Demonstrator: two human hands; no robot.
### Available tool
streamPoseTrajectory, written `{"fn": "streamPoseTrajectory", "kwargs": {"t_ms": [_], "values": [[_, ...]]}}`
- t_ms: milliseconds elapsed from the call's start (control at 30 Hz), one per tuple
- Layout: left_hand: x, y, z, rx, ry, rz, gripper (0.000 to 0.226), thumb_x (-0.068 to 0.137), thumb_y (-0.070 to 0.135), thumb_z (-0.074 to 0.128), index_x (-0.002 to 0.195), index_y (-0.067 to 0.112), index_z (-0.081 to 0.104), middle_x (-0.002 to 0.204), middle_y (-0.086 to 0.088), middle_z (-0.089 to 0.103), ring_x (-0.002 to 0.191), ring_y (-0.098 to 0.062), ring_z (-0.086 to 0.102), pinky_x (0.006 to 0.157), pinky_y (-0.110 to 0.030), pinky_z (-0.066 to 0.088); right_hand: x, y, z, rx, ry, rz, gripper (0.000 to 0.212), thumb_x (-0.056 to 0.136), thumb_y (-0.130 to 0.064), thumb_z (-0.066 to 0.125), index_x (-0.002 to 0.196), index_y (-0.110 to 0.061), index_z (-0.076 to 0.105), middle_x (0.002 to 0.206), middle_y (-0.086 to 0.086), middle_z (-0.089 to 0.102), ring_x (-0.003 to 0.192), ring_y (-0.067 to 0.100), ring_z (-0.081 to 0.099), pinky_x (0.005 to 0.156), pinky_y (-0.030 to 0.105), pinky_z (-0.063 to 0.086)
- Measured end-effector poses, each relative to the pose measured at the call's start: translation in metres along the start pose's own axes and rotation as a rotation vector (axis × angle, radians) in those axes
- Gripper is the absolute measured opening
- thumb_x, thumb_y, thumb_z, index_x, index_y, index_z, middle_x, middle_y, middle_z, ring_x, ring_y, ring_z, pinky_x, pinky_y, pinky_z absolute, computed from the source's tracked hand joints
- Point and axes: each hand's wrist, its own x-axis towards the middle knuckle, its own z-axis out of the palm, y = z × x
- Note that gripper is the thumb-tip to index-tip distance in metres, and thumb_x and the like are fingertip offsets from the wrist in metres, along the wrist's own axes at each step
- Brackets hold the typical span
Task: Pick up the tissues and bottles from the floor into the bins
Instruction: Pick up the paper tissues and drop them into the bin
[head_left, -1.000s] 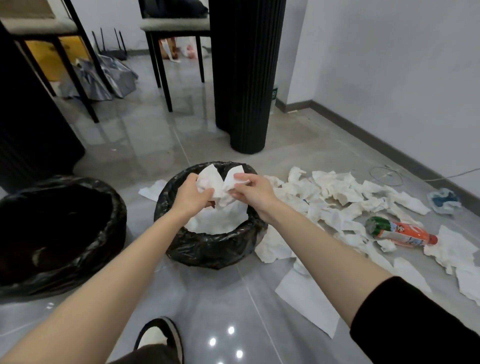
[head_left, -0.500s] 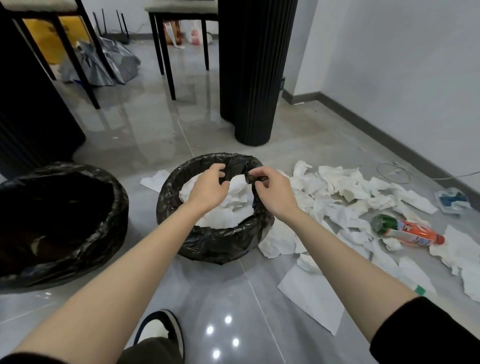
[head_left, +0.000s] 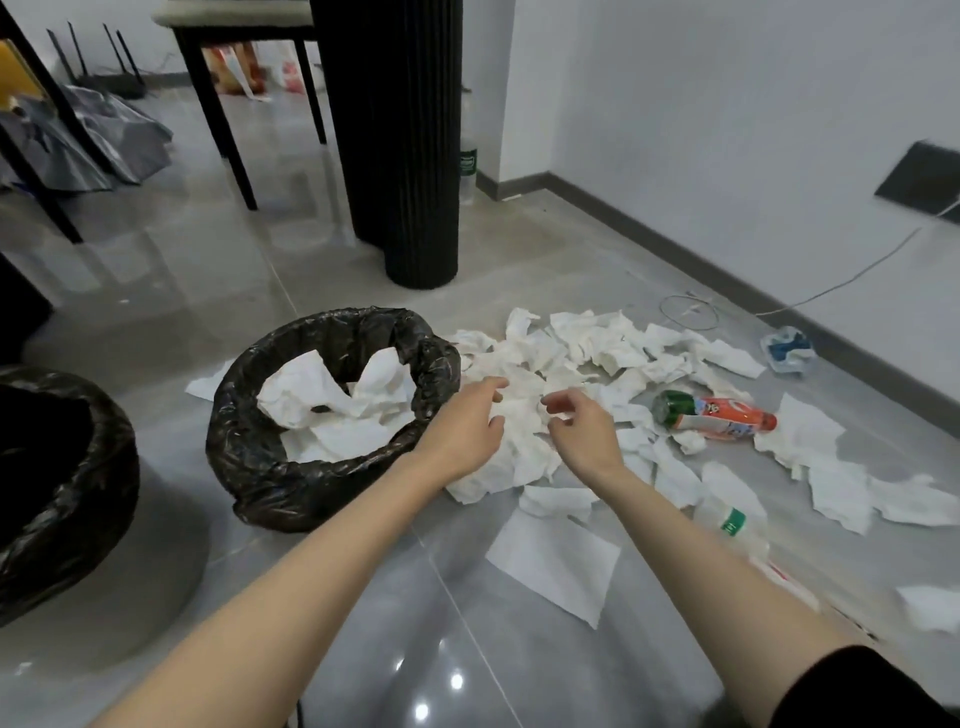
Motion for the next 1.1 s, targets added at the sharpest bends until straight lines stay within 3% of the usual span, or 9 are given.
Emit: {"fn": "streamPoseTrajectory", "kwargs": {"t_ms": [267,600,900,1100], "values": [[0.001,-0.018,0.066,0.048,-0.208,-0.140,0.047,0.094,0.011,0.045,0.140,0.013,0.036,0.136,-0.010,0.047,0.121,-0.024,0.049,0.102,-0.032,0.038,-0.012,0.076,0.002,-0.232,-0.208,0.091,0.036,0.084,-0.002,0.049,0.117,-0.013,0.060,0.123,0.006,0.058,0.107,0.022,0.055,0.086,0.025,0.042],[0.001,-0.059,0.116,0.058,-0.351,-0.285,0.046,0.094,0.009,0.041,0.140,0.008,0.037,0.138,-0.014,0.045,0.126,-0.026,0.045,0.104,-0.031,0.036,-0.016,0.121,0.029,-0.667,-0.516,0.118,0.030,0.090,-0.009,0.044,0.110,-0.021,0.063,0.143,0.001,0.041,0.131,0.026,0.031,0.104,0.037,0.032],[0.009,-0.058,0.135,-0.004,-0.379,-0.287,0.046,0.095,0.013,0.044,0.141,0.013,0.037,0.139,-0.010,0.044,0.125,-0.024,0.046,0.104,-0.032,0.038,-0.018,0.141,0.037,-0.663,-0.410,0.148,0.035,0.090,-0.002,0.045,0.117,-0.019,0.060,0.127,0.002,0.054,0.120,0.024,0.046,0.096,0.034,0.036],[0.011,-0.051,0.135,-0.083,-0.323,-0.253,0.046,0.094,0.013,0.047,0.140,0.015,0.040,0.137,-0.008,0.048,0.123,-0.021,0.049,0.104,-0.030,0.039,-0.020,0.138,0.028,-0.468,-0.192,0.092,0.020,0.088,-0.013,0.055,0.096,-0.022,0.070,0.098,0.004,0.068,0.103,0.020,0.053,0.078,0.029,0.038]]}}
